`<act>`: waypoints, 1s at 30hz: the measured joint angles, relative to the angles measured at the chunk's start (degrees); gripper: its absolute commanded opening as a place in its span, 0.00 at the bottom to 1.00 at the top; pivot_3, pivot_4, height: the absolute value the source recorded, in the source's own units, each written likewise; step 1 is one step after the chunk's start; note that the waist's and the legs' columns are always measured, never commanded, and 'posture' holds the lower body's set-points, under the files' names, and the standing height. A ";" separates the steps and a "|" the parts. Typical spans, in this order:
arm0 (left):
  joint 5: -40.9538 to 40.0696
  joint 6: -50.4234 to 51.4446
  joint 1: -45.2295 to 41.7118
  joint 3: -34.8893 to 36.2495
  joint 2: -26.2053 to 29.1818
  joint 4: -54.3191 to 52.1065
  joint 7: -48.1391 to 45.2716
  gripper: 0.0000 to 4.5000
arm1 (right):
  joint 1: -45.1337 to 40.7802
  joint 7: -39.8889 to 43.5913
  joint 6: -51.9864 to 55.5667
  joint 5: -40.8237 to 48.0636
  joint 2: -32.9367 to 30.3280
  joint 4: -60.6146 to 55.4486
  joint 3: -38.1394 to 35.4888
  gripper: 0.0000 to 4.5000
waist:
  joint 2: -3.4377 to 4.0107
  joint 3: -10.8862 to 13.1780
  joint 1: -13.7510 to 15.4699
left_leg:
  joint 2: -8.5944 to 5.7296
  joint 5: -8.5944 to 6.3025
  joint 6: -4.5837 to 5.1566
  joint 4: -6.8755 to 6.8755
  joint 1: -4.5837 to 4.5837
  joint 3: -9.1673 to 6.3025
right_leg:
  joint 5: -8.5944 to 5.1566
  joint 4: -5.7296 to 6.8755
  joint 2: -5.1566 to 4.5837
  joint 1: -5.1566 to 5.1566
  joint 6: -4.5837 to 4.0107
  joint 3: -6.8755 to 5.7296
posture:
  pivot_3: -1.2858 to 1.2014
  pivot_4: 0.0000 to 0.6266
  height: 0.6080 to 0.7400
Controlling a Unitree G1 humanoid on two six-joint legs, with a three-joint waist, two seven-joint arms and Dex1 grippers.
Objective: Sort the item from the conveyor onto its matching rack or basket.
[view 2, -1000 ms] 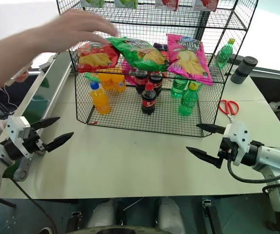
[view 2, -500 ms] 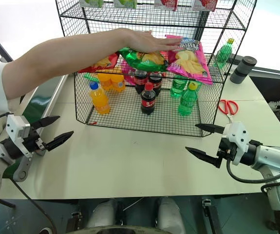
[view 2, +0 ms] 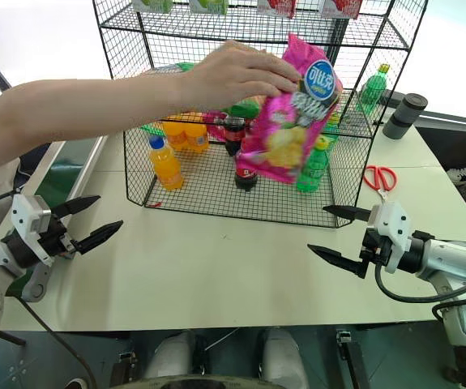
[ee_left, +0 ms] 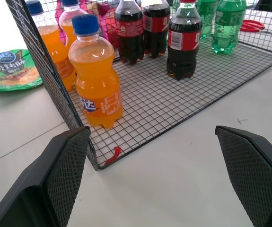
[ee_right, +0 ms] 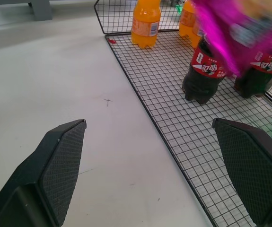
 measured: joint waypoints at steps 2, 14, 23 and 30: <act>-0.01 -0.08 0.00 0.00 -0.07 0.00 -0.07 1.00 | -0.14 0.07 0.00 -0.10 0.00 0.02 0.14 0.99 | 0.00 0.00 -0.01 | 0.00 0.00 0.00 0.00 0.00 0.00 | 0.00 0.00 0.00 0.00 0.00 0.00 | 0.52 0.24 0.90; -0.03 -0.31 0.46 0.00 -0.58 -0.01 -0.20 1.00 | -1.23 0.60 -0.39 -0.87 0.00 1.17 0.63 0.99 | 0.00 0.00 0.00 | -0.01 0.00 0.00 0.01 0.00 0.00 | 0.00 0.00 0.00 0.01 0.00 0.00 | 0.52 0.24 0.90; 0.21 -1.60 1.32 0.03 -0.60 -0.02 -0.25 1.00 | -2.87 1.42 -0.79 -1.00 -0.03 1.96 1.96 0.99 | 0.00 -0.01 -0.13 | -0.01 0.00 -0.01 0.01 0.02 0.01 | 0.00 0.01 0.00 0.00 0.00 0.00 | 0.52 0.24 0.90; 1.00 -3.37 3.45 0.20 -0.81 0.17 0.48 1.00 | -2.87 1.66 -0.84 -1.02 -0.03 2.26 2.50 0.99 | 0.00 -0.01 0.10 | 0.04 0.01 -0.01 0.01 0.01 -0.01 | 0.00 0.00 -0.02 0.02 0.00 0.00 | 0.52 0.24 0.90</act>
